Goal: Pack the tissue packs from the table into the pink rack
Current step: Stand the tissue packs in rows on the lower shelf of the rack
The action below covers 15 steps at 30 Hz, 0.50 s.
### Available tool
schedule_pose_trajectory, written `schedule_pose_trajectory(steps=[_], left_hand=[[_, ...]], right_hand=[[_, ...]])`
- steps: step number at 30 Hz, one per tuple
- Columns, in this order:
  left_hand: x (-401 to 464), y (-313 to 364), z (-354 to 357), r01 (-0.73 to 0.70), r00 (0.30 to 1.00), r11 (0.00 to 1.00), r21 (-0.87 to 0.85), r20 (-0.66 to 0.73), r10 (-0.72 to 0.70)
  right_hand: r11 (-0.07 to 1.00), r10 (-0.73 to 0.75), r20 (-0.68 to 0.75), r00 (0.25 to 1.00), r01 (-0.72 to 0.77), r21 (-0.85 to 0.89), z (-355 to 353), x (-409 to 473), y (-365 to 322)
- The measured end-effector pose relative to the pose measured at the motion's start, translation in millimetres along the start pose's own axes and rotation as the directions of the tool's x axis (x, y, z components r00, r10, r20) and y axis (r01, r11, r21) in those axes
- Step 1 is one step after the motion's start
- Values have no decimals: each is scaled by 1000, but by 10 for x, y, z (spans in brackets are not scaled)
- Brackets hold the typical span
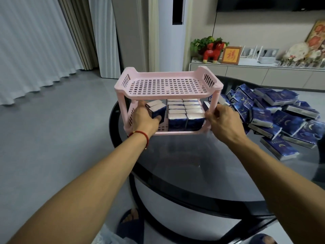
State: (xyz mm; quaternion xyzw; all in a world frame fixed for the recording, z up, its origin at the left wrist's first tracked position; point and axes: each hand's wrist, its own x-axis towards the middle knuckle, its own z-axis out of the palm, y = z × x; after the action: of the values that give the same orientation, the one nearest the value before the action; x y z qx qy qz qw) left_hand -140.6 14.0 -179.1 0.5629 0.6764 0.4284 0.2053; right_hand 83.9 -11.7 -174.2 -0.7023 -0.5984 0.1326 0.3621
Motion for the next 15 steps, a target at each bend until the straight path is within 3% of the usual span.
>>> schedule_pose_trajectory(steps=[4,6,15], left_hand=[[247,-47,152,155,987,973,-173,75,-144],[356,-56,189,193,978,965,-178,108,-176],[528,-242,295,80,983,992,-103,174,-61]], right_hand=[[999,7,37,999,-9,39,-105,-10,37],[999,-5,56,998,3,39,-133,-24,45],[997,16,123,992,-24,67,-176,-38,15]])
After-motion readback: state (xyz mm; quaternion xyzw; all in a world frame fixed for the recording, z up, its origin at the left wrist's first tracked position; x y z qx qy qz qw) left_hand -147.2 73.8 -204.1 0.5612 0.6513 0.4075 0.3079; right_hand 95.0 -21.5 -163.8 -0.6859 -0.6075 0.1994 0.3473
